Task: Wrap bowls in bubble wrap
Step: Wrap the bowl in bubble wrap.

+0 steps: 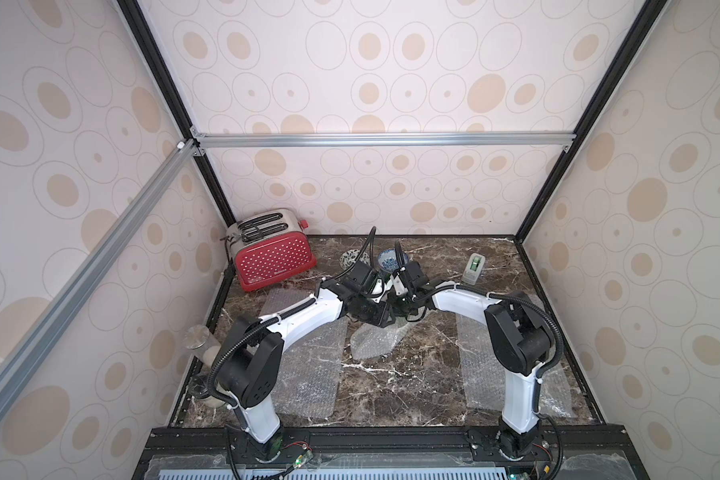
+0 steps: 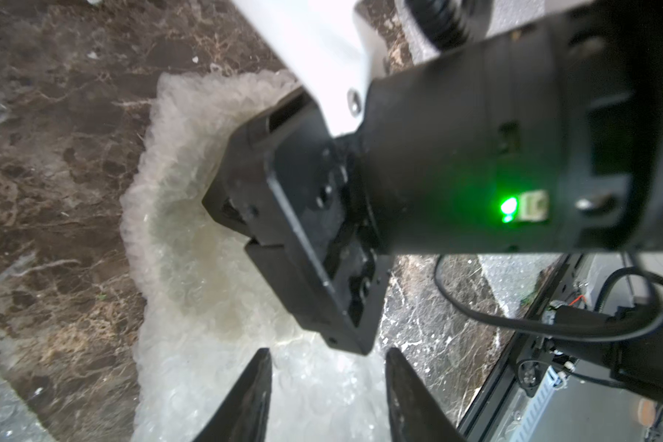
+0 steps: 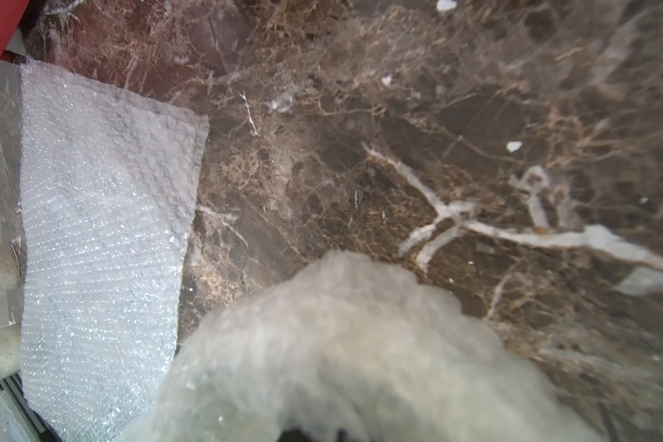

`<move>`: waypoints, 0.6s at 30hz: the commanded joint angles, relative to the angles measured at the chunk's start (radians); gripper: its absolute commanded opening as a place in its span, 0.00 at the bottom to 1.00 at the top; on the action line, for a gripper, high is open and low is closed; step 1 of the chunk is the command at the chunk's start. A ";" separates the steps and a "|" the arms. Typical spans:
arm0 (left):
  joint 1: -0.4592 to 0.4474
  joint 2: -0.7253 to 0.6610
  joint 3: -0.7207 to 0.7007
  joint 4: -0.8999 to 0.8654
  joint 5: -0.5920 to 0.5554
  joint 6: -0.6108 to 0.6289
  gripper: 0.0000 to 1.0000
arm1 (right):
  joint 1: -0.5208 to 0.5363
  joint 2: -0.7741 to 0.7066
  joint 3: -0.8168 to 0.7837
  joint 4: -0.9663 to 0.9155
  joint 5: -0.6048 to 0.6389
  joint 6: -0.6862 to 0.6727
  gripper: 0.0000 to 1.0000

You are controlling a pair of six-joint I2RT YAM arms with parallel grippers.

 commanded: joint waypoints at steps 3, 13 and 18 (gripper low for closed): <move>-0.002 0.019 0.004 -0.085 -0.064 0.043 0.21 | -0.003 0.003 0.021 -0.005 -0.003 0.007 0.09; 0.038 -0.061 -0.086 -0.069 -0.159 0.010 0.00 | -0.020 -0.015 -0.015 0.038 -0.022 0.030 0.09; 0.059 -0.104 -0.158 -0.053 -0.189 -0.015 0.00 | -0.036 -0.014 -0.031 0.080 -0.043 0.057 0.09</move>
